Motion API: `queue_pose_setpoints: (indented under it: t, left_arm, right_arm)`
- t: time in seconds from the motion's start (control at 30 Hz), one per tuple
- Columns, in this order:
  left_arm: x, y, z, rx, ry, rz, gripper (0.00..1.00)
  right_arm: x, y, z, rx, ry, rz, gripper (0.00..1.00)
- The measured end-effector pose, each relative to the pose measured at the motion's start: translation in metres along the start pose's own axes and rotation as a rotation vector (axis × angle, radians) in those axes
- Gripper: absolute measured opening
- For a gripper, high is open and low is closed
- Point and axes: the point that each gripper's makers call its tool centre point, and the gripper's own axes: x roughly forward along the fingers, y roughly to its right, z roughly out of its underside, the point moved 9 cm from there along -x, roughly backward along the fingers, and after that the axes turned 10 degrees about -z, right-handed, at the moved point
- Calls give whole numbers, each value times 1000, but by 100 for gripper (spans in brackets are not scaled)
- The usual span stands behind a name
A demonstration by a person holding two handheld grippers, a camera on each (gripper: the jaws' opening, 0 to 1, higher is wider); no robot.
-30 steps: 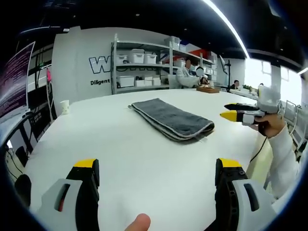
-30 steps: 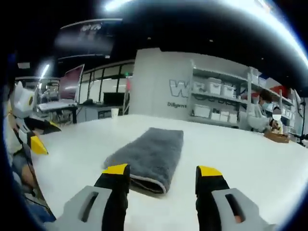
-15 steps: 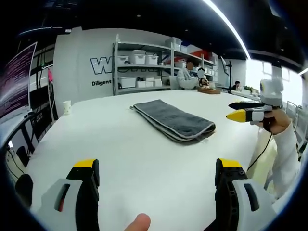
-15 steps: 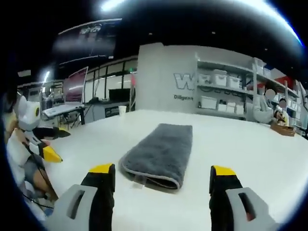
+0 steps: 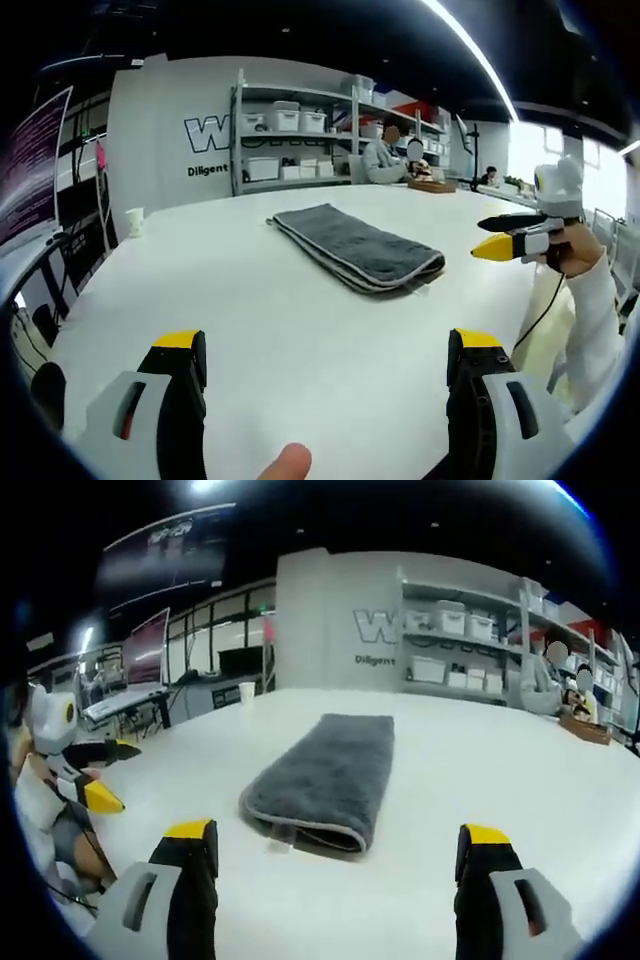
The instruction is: Open the folded towel by lifting each exposed corner and separating the folded layers until the towel lies flat within the target outline without major curled edges
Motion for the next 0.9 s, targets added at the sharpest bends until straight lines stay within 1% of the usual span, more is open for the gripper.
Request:
queue_pose_setpoints:
  t: [0.17, 0.23, 0.3, 0.37, 0.43, 0.57, 0.6, 0.67, 0.73, 0.8, 0.83, 0.87, 0.9]
  left_arm:
    - [1, 4, -1, 16, -14, -9, 100]
    - [0, 6, -2, 20, -8, -5, 100]
    - [1, 8, -2, 21, -5, 0, 100]
    - [3, 9, -1, 25, -9, 2, 100]
    - [4, 10, 0, 25, -15, 5, 100]
    - [3, 7, 1, 21, -16, 8, 100]
    - [2, 6, 1, 19, -13, 6, 100]
    - [0, 3, 1, 13, -7, -2, 100]
    - [-1, 1, 1, 9, -5, -6, 100]
    - [-2, -3, 2, 3, -4, -12, 100]
    - [-3, -4, 2, 1, -2, -14, 100]
    - [-3, -5, 2, 0, -1, -14, 100]
    - [-5, -6, 2, -4, 4, -16, 100]
  right_arm:
    - [-1, 3, 0, 9, 5, -11, 99]
    - [-1, 4, -1, 2, 8, -8, 99]
    - [2, 3, -3, -33, -11, -19, 99]
    - [6, -1, -4, -99, -36, -43, 99]
    - [11, -4, -6, -139, -57, -71, 99]
    - [23, -6, -9, -268, -109, -101, 99]
    - [25, -7, -10, -291, -116, -98, 99]
    - [34, -10, -13, -379, -137, -92, 99]
    - [44, -15, -15, -433, -135, -99, 99]
    - [56, -21, -15, -484, -133, -127, 99]
    - [62, -22, -15, -509, -145, -129, 99]
    - [63, -22, -15, -516, -149, -129, 99]
    - [72, -24, -15, -551, -172, -124, 99]
